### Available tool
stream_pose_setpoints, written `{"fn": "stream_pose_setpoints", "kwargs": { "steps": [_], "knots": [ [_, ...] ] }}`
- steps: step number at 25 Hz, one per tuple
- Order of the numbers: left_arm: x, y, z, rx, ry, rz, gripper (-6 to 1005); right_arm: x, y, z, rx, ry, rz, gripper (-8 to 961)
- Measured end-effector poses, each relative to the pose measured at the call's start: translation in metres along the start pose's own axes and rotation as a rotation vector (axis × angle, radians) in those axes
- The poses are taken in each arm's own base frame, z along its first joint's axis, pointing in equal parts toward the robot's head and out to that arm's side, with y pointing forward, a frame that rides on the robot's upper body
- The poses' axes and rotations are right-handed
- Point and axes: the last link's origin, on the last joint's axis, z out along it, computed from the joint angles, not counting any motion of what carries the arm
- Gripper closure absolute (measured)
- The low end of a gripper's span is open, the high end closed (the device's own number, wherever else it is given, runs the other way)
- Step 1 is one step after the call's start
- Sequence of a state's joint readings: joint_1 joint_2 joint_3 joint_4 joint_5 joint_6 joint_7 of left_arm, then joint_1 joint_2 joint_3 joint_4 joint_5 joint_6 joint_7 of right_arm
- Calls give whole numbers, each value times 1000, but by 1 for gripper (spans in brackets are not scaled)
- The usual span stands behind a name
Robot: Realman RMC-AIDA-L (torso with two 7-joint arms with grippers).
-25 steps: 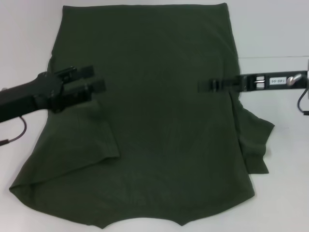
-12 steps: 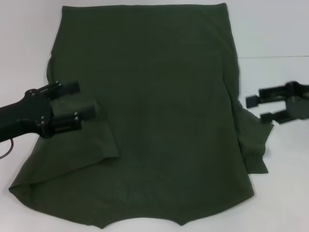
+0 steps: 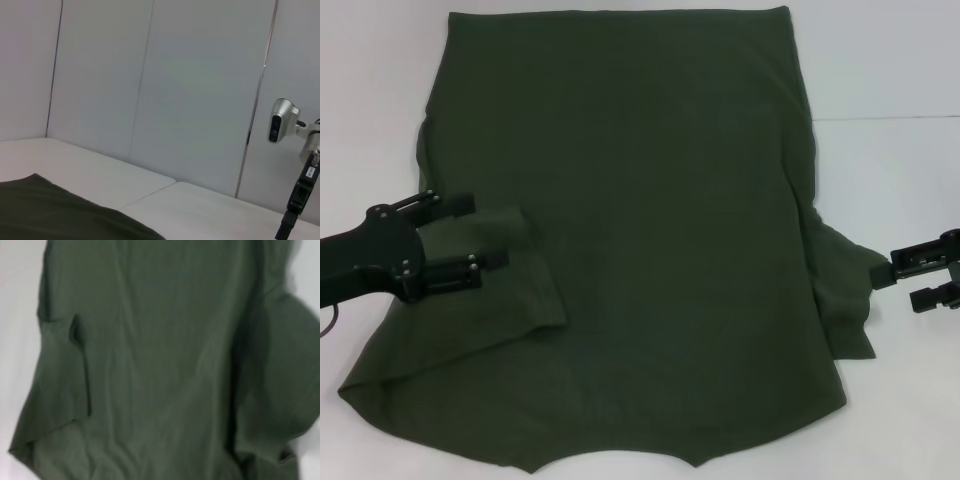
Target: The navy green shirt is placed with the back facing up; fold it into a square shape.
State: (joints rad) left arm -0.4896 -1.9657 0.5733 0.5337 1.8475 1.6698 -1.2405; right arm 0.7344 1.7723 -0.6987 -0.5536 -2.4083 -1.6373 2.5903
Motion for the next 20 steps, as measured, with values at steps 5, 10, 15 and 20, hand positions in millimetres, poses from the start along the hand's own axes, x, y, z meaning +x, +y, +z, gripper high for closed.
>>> {"fn": "stream_pose_setpoints", "kwargs": {
  "steps": [5,10,15,20],
  "knots": [
    [-3,-2,3,19,-4,-8,75,0,-5,7,24,-16,-24,28],
    [-3,0,7,15,5,-13,76,0,-8,18,28,-26,-38,28],
    [-3,-1,9,23,6,-16,76,0,-12,25,44,-34,-42,28],
    [-3,-1,13,22,6,-19,76,0,-13,32,56,-36,-46,28]
  ]
}}
